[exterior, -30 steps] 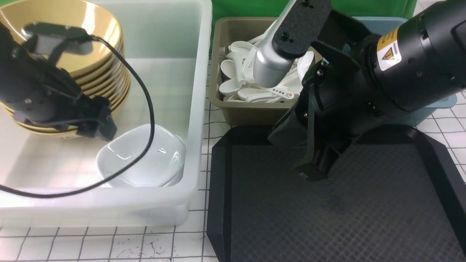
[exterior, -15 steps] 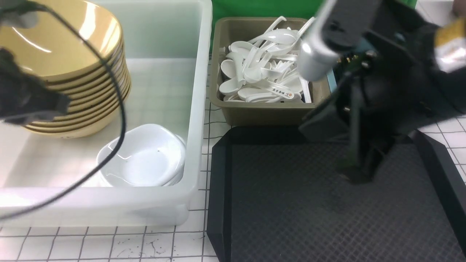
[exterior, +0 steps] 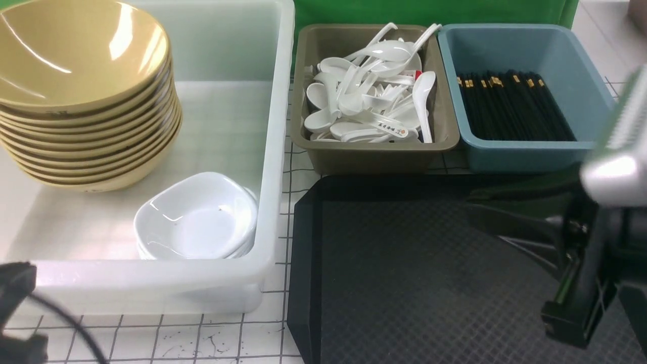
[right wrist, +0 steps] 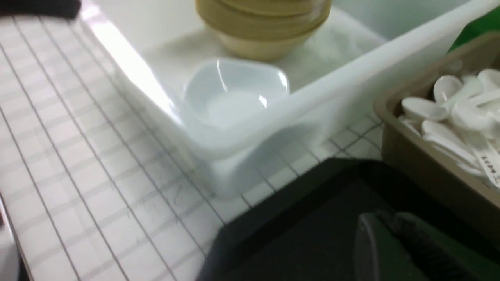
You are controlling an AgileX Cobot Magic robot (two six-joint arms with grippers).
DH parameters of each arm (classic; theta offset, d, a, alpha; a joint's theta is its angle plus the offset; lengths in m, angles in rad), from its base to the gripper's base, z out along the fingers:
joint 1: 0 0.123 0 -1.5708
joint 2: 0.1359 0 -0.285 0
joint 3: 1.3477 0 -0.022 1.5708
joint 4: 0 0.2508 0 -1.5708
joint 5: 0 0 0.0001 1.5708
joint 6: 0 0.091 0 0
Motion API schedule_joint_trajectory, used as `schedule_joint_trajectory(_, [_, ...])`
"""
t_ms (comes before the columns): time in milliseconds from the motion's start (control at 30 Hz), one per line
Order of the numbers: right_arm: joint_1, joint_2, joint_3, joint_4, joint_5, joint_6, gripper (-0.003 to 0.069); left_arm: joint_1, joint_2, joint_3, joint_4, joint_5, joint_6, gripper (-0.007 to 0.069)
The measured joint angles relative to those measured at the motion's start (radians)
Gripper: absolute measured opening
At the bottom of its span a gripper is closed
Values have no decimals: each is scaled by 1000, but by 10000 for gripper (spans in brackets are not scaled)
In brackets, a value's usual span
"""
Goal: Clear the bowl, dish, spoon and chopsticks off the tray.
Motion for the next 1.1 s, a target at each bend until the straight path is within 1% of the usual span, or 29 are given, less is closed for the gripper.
schedule_joint_trajectory(100, [0, -40, 55, 55, -93, -2, 90, 0, -74, 57, 0, -61, 4, -13])
schedule_joint_trajectory(200, [0, -51, 71, 75, -140, -2, 93, 0, -142, 99, 0, -98, 6, -13])
schedule_joint_trajectory(467, [0, -51, 76, 79, -146, -4, 99, 0, -174, 140, 0, -101, 7, -13])
schedule_joint_trajectory(967, [0, -51, 76, 80, -145, -5, 107, 0, -175, 142, 0, -76, 7, -13])
schedule_joint_trajectory(1033, [0, -51, 84, 80, -157, -5, 107, 0, -175, 142, 0, -76, 7, -13])
schedule_joint_trajectory(1100, [0, -54, 116, 81, -215, -3, 99, 0, -175, 142, 0, -75, 7, -13])
